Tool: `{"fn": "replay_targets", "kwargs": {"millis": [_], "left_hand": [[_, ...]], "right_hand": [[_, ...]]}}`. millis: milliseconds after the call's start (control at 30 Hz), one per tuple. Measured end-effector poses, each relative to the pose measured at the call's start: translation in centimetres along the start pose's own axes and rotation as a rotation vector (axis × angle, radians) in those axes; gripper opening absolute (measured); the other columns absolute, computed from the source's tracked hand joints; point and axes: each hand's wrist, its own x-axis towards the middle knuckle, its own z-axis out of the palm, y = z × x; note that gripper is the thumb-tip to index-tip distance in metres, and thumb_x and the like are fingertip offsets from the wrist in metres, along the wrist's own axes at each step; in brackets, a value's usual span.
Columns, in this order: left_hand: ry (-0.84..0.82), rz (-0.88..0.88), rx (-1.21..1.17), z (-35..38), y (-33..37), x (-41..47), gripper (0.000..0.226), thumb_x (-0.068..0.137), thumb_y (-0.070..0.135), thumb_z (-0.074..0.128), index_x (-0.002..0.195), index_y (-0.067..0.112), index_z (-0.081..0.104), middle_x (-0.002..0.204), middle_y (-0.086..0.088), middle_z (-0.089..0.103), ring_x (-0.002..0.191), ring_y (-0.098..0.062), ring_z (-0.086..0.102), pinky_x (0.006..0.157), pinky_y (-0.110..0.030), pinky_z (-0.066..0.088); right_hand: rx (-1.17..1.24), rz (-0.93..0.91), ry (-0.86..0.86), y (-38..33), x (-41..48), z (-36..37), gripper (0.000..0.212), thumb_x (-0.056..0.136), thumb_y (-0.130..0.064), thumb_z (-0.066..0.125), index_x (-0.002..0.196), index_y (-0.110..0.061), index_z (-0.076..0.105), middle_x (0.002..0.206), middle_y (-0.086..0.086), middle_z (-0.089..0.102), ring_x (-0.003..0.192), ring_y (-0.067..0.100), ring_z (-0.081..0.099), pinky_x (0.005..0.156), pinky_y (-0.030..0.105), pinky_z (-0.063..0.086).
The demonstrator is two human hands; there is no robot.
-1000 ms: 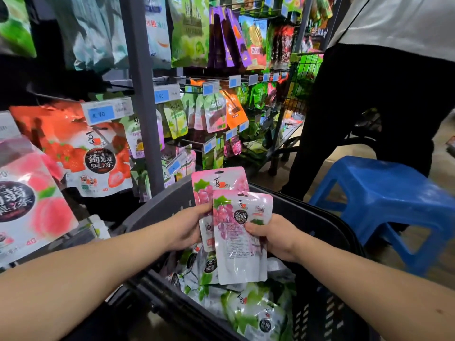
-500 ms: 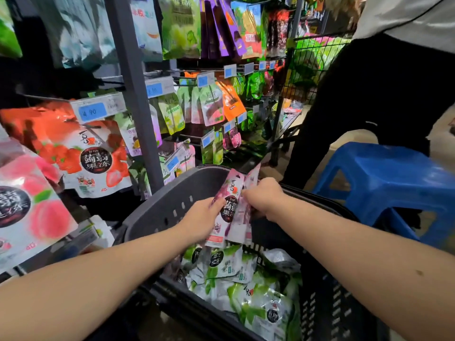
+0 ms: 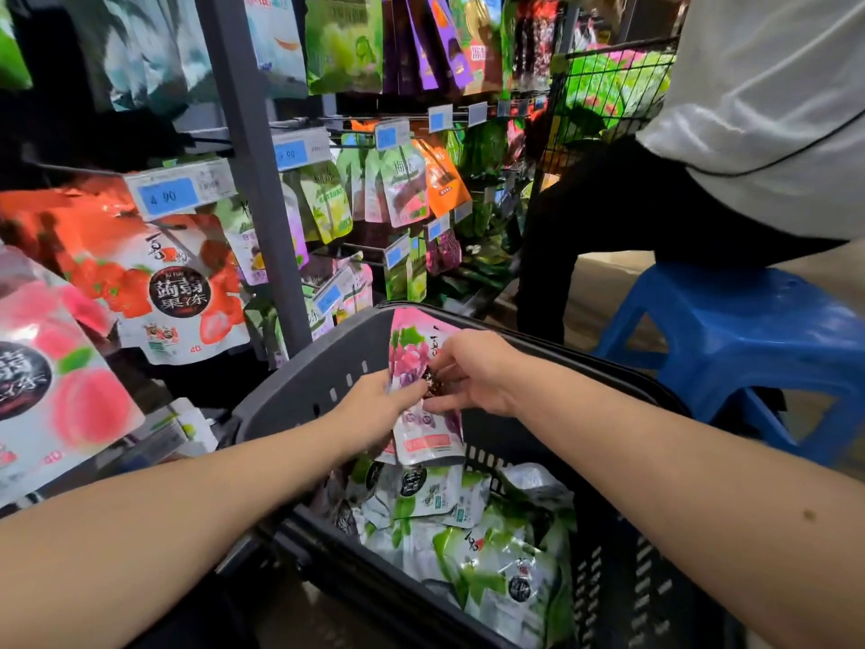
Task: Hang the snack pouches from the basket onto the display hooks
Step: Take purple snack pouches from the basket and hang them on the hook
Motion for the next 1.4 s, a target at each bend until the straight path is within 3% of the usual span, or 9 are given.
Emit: {"fn": "replay_targets", "kwargs": {"millis": [200,367,500,667,800,900,1100,1300,1400], "left_hand": [[0.172,-0.203,-0.036,-1.8,-1.3,1.5,0.026,0.099,0.037,0.061,0.095,0.012,0.069,0.107,-0.017,0.074,0.104,-0.037,0.069,0.097,-0.05,0.054],[0.316,-0.223,-0.002,-3.7,-1.8,2.0,0.018,0.101,0.024,0.058,0.087,0.013,0.065,0.078,-0.005,0.066,0.074,-0.026,0.06,0.062,-0.029,0.045],[0.39,-0.155,0.217,-5.4,-2.2,2.0,0.033,0.104,0.026,0.051,0.071,0.02,0.052,0.068,0.003,0.052,0.061,-0.013,0.047,0.059,-0.029,0.041],[0.391,-0.131,0.286,-5.4,-2.6,2.5,0.042,0.103,0.026,0.049,0.083,-0.009,0.058,0.074,-0.022,0.064,0.061,-0.018,0.047,0.048,-0.021,0.031],[0.397,-0.135,0.256,-5.4,-2.6,2.7,0.039,0.103,0.025,0.05,0.084,-0.008,0.061,0.073,-0.013,0.063,0.066,-0.021,0.052,0.056,-0.024,0.039],[0.433,-0.146,0.215,-5.5,-2.2,2.6,0.04,0.103,0.026,0.052,0.087,-0.009,0.063,0.077,-0.019,0.066,0.07,-0.023,0.056,0.063,-0.034,0.039],[0.455,-0.186,0.139,-5.6,-1.5,2.2,0.04,0.103,0.029,0.052,0.096,-0.008,0.066,0.085,-0.018,0.072,0.066,-0.021,0.06,0.062,-0.029,0.04],[0.427,-0.175,0.177,-5.8,-1.1,1.8,0.039,0.105,0.027,0.049,0.095,-0.007,0.065,0.086,-0.019,0.071,0.071,-0.026,0.065,0.063,-0.031,0.047],[0.432,-0.181,0.147,-6.0,-0.9,1.5,0.041,0.104,0.028,0.049,0.097,-0.009,0.063,0.096,-0.027,0.07,0.078,-0.033,0.066,0.067,-0.036,0.044]], "right_hand": [[-0.274,-0.218,0.104,2.8,2.4,-1.0,0.02,0.087,0.011,0.061,0.102,0.005,0.073,0.097,0.013,0.07,0.083,0.024,0.063,0.071,0.035,0.056],[-0.578,-0.216,0.129,6.8,6.9,-1.3,0.02,0.088,-0.002,0.069,0.106,-0.008,0.077,0.098,0.007,0.072,0.088,0.019,0.066,0.083,0.031,0.056],[-0.767,-0.126,0.049,12.1,10.2,0.9,0.003,0.086,-0.014,0.075,0.087,-0.014,0.072,0.083,0.003,0.069,0.08,0.018,0.065,0.074,0.029,0.052],[-0.685,-0.09,-0.272,18.1,12.1,7.2,0.029,0.079,-0.021,0.088,0.1,-0.013,0.071,0.093,0.001,0.066,0.09,0.014,0.06,0.083,0.025,0.05],[-0.671,-0.12,-0.39,21.5,12.6,10.3,0.078,0.07,-0.015,0.093,0.137,-0.014,0.053,0.122,0.004,0.061,0.103,0.012,0.058,0.087,0.01,0.045],[-0.708,-0.172,-0.36,22.7,12.6,11.6,0.077,0.064,-0.013,0.089,0.128,-0.019,0.047,0.105,0.005,0.061,0.086,0.015,0.057,0.082,0.03,0.059],[-0.759,-0.136,-0.322,23.8,12.6,12.0,0.095,0.054,-0.037,0.091,0.135,-0.03,0.041,0.122,0.0,0.065,0.113,0.025,0.064,0.098,0.045,0.054],[-0.71,-0.163,-0.328,21.9,10.9,9.7,0.059,0.075,-0.033,0.085,0.12,-0.013,0.052,0.124,0.004,0.066,0.113,0.016,0.062,0.106,0.027,0.044],[-0.649,-0.105,-0.358,20.8,10.7,7.9,0.054,0.072,-0.015,0.091,0.109,-0.019,0.052,0.103,0.0,0.068,0.1,0.019,0.066,0.08,0.024,0.057]]}}
